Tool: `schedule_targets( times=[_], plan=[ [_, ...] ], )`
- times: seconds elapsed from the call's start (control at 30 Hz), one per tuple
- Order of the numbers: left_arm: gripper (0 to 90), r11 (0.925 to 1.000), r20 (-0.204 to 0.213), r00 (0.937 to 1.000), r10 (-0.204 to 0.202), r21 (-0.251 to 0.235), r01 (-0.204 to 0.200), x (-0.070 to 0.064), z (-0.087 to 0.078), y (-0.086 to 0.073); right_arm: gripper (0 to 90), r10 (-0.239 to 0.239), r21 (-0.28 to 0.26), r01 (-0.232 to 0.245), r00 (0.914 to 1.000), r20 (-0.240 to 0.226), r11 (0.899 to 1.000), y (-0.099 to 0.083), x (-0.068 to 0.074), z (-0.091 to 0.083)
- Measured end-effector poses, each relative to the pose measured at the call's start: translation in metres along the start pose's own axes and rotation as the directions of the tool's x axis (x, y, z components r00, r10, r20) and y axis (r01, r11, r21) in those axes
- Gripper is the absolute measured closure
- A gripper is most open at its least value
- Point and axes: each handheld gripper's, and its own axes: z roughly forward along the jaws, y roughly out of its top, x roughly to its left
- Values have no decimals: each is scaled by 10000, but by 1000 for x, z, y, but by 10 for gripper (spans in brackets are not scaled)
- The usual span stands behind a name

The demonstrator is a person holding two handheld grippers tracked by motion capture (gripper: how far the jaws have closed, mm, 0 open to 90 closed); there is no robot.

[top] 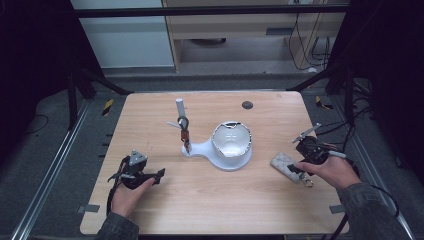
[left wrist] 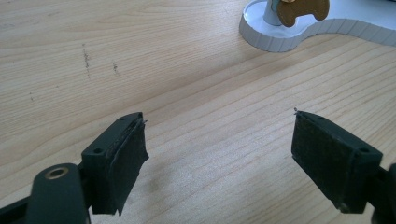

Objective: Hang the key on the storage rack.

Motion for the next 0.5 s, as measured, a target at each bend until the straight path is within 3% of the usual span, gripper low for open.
schedule_targets(
  times=[0.5],
  plan=[
    [168,9999,16,10000,-9,114,9,1,1,-1,162,-19,564,50,9984,-562,9984,-12,-6,36]
  ],
)
